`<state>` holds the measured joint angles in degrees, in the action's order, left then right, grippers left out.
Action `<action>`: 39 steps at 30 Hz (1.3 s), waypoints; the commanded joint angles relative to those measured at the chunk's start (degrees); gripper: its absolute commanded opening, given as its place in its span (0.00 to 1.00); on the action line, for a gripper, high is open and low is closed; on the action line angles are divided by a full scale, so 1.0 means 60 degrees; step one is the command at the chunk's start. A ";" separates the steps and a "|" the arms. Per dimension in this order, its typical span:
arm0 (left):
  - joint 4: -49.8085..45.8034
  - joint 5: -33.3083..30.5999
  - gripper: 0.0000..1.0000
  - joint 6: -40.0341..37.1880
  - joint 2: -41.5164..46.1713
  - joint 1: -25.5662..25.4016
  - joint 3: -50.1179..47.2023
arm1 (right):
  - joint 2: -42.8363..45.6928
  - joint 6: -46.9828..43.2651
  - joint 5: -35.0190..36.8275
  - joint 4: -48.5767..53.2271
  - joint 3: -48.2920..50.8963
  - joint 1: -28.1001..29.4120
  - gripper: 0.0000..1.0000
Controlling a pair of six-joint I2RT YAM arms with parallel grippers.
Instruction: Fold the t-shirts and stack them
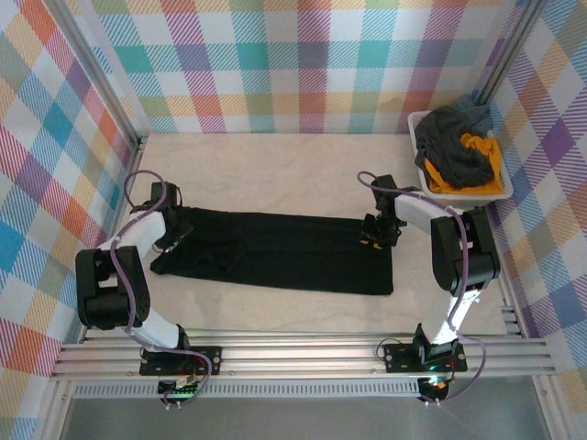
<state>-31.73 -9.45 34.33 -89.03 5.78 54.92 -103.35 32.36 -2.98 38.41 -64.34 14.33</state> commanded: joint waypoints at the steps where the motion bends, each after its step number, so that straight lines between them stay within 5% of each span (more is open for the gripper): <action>1: -0.1056 -0.1714 0.41 0.0178 0.0866 -0.0086 0.0442 | 0.0558 -0.0064 0.0128 0.0249 -0.0234 -0.0015 0.30; 3: -0.1130 -0.1929 0.41 0.0215 0.1932 -0.0522 0.0303 | 0.0864 -0.0230 0.0183 0.0261 -0.0260 -0.0015 0.30; 6: -0.1399 -0.0867 0.32 0.0959 0.2441 -0.1357 -0.0034 | 0.0944 -0.0587 0.0188 0.0238 -0.0350 -0.0015 0.31; 10: -0.0210 0.0621 0.24 0.1934 0.1753 -0.1915 -0.0702 | 0.0337 -0.0915 0.0067 0.0355 -0.0808 -0.0016 0.30; 16: 0.0173 0.1264 0.12 0.2092 -0.0128 -0.1972 0.0002 | -0.0474 -0.0999 0.0002 0.0720 -0.1453 -0.0028 0.30; 23: 0.0584 0.0999 0.10 0.2746 0.1804 -0.2401 -0.2029 | -0.0874 -0.0882 0.0276 0.1005 -0.1729 -0.0102 0.30; 29: 0.0102 0.0760 0.11 0.2424 0.1121 -0.2490 -0.2010 | -0.0906 -0.1018 0.0374 0.1356 -0.2124 -0.0117 0.30; 34: -0.1349 -0.1585 0.20 0.2326 0.2289 -0.3762 -0.0631 | -0.0686 -0.1229 0.0584 0.1669 -0.2246 -0.0144 0.31; 39: -0.0993 -0.0511 0.21 0.3424 0.1519 -0.4255 -0.0374 | -0.1080 -0.1208 0.0459 0.1870 -0.2442 -0.0161 0.31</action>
<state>-36.32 -13.52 50.41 -77.41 -18.74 53.39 -108.97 26.04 -0.19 46.98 -76.95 13.69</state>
